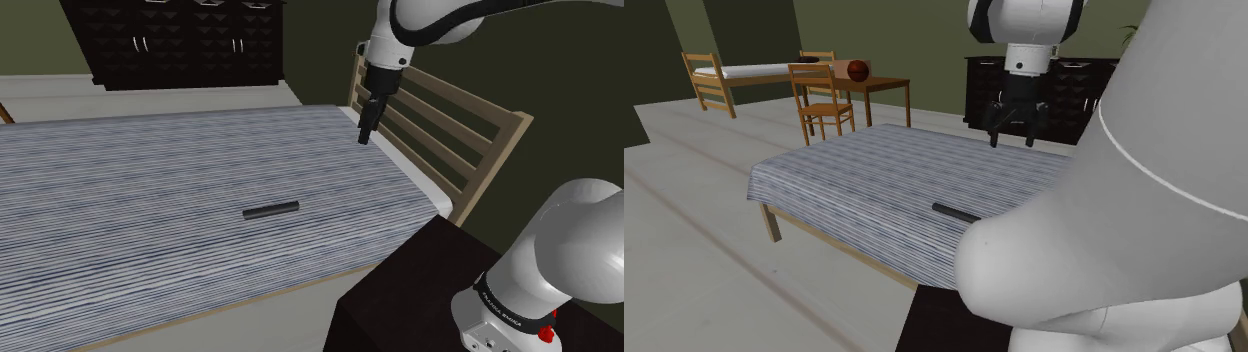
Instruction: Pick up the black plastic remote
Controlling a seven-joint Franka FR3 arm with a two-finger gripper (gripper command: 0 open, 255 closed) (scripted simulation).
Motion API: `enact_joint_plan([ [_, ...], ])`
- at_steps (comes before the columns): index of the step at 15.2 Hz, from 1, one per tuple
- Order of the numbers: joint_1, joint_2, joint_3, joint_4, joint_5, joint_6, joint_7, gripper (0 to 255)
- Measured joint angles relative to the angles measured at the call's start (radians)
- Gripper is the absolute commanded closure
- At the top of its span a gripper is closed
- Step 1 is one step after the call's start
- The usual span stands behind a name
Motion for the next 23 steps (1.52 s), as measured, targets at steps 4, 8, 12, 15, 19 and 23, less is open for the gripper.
enact_joint_plan([
  [4, 0.024, 0.116, 0.012, 0.008, -0.010, 0.117, -0.059, 0],
  [8, 0.046, 0.255, 0.028, 0.039, -0.022, 0.235, -0.109, 0],
  [12, 0.064, 0.402, 0.044, 0.086, -0.043, 0.343, -0.157, 0],
  [15, 0.076, 0.514, 0.056, 0.144, -0.065, 0.405, -0.188, 0],
  [19, 0.093, 0.652, 0.069, 0.224, -0.101, 0.472, -0.224, 0],
  [23, 0.117, 0.801, 0.079, 0.325, -0.146, 0.528, -0.251, 0],
])
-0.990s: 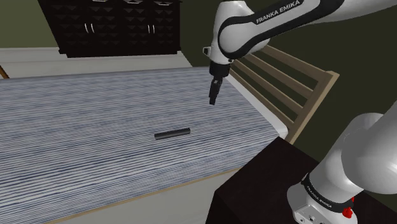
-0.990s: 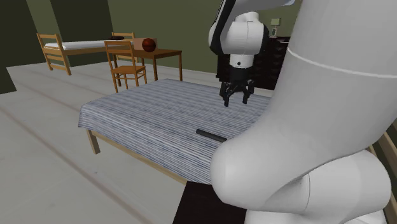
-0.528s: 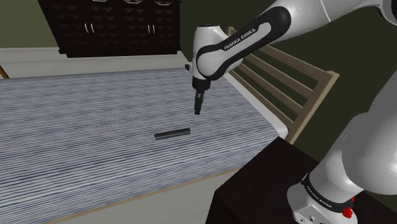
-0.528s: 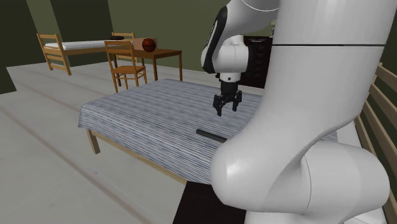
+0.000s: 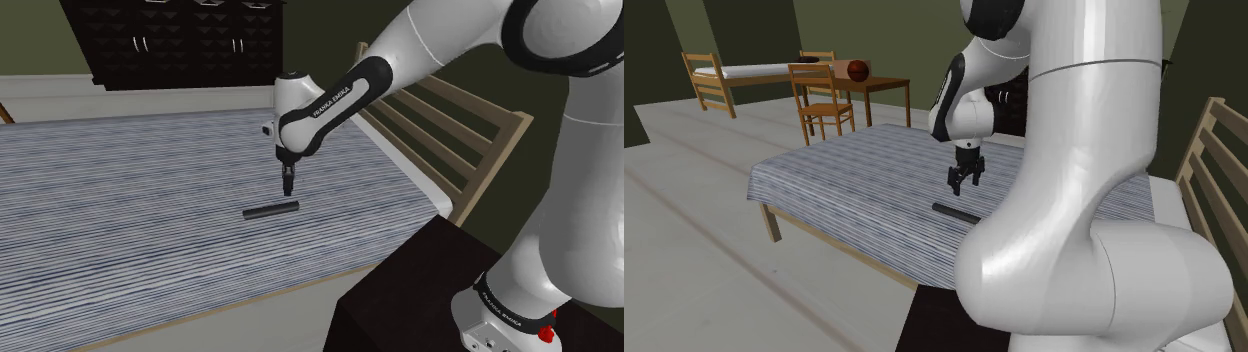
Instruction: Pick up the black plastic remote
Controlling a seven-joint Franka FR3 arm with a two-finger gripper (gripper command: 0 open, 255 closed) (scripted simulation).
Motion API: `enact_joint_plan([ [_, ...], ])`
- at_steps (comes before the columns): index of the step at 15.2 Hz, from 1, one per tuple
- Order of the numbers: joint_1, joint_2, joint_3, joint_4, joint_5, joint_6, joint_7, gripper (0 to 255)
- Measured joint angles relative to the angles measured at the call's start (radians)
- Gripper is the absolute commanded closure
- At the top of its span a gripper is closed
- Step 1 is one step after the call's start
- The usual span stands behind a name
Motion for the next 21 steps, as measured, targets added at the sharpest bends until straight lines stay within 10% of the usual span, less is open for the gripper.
enact_joint_plan([
  [16, 0.070, 0.365, -0.006, 0.258, -0.102, 0.123, -0.044, 0],
  [17, 0.071, 0.367, -0.007, 0.258, -0.103, 0.125, -0.043, 255],
  [21, 0.073, 0.366, -0.005, 0.258, -0.102, 0.122, -0.042, 255],
])
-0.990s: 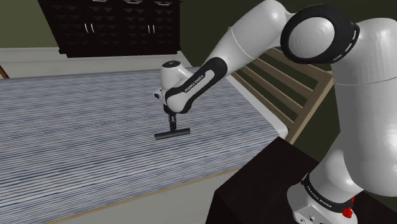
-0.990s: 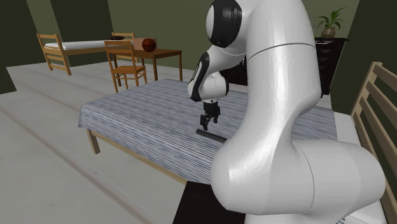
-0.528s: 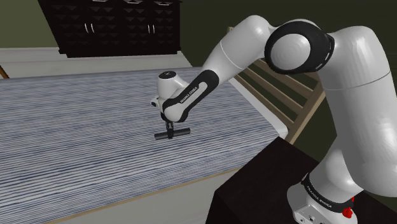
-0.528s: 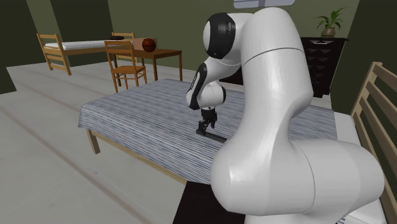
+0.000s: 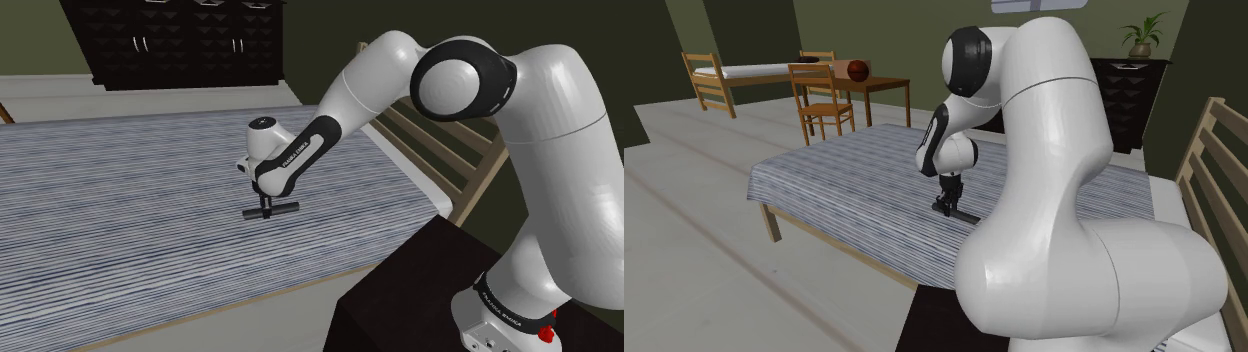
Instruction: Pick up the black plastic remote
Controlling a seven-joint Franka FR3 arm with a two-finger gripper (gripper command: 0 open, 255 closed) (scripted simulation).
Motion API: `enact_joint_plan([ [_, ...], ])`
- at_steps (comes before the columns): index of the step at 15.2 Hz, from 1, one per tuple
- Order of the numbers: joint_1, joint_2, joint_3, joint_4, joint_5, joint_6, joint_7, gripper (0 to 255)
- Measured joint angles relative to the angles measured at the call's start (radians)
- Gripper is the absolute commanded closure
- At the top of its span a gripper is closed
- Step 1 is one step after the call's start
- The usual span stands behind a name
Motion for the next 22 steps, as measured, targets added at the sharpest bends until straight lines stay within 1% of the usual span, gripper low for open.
enact_joint_plan([
  [8, -0.002, -0.011, 0.000, -0.004, 0.001, -0.005, -0.001, 255],
  [13, -0.009, -0.064, 0.006, -0.025, 0.008, -0.037, -0.008, 255],
  [22, -0.015, -0.148, 0.019, -0.029, 0.022, -0.117, -0.020, 255],
])
